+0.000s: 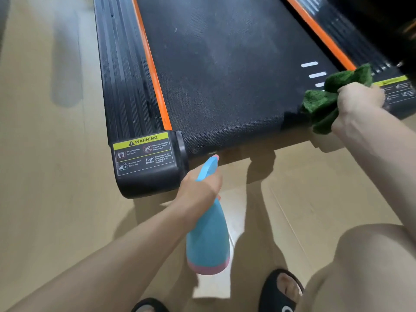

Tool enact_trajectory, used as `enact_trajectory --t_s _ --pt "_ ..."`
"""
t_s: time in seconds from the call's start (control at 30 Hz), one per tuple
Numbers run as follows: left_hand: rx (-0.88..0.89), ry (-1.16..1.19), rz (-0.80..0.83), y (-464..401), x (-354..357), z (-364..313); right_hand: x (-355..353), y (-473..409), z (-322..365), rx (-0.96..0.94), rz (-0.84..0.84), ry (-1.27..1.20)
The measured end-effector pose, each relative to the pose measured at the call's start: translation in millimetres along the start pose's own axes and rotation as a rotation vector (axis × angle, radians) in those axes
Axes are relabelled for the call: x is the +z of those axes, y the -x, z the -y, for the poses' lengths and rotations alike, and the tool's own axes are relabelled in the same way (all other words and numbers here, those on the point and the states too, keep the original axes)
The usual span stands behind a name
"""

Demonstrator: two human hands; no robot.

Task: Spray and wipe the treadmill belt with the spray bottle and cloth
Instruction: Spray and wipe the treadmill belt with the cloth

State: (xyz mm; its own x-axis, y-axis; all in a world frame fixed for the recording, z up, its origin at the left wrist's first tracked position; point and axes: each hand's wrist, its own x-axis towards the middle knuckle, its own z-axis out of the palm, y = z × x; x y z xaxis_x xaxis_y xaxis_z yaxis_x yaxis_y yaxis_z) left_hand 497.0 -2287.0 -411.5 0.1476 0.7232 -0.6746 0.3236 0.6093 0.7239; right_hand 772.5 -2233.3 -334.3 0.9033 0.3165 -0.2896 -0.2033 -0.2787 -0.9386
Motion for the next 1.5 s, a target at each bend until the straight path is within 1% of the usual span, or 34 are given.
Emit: enact_trajectory --t_s 0.1,0.23,0.37,0.47,0.57,0.67,0.73,0.8,0.87,0.9,1.0,1.13,1.23,1.3,1.37,1.4,1.5 --pt "0.003 -0.007 -0.005 -3 3 -7 7 4 -3 -0.016 0.056 0.021" --pt "-0.045 0.054 -0.017 -6 10 -16 9 8 -5 -0.011 0.059 0.057" --pt "0.017 0.062 -0.004 -5 9 -25 13 13 -14 0.018 0.126 0.09" --pt "0.111 0.14 -0.047 -3 -6 -41 25 22 -23 -0.091 0.227 0.213" --pt "0.232 0.144 -0.125 -3 -32 -59 43 35 -32 -0.233 0.272 0.35" --pt "0.34 0.203 -0.203 -1 -58 -73 60 55 -46 -0.433 0.307 0.559" --pt "0.344 0.286 -0.231 -2 -71 -78 72 77 -67 -0.523 0.425 0.59" --pt "0.3 0.32 -0.255 -4 -84 -78 85 100 -101 -0.552 0.52 0.602" --pt "0.252 0.303 -0.271 -10 -94 -74 93 124 -131 -0.549 0.511 0.634" --pt "0.233 0.299 -0.27 -13 -98 -72 93 135 -140 -0.514 0.502 0.623" --pt "0.195 0.282 -0.241 -20 -101 -67 91 148 -158 -0.442 0.476 0.513" --pt "0.129 0.274 -0.181 -28 -97 -64 100 155 -179 -0.509 0.323 0.413" --pt "0.102 0.293 -0.175 -28 -95 -66 115 161 -187 -0.45 0.222 0.366" --pt "0.106 0.303 -0.168 -30 -96 -65 124 162 -187 -0.363 0.178 0.293" --pt "0.105 0.306 -0.16 -32 -98 -63 129 163 -189 -0.242 0.173 0.215" --pt "0.103 0.305 -0.157 -33 -99 -63 130 163 -191 -0.218 0.176 0.192" --pt "0.098 0.29 -0.135 -37 -98 -62 133 164 -197 -0.233 0.196 0.195"
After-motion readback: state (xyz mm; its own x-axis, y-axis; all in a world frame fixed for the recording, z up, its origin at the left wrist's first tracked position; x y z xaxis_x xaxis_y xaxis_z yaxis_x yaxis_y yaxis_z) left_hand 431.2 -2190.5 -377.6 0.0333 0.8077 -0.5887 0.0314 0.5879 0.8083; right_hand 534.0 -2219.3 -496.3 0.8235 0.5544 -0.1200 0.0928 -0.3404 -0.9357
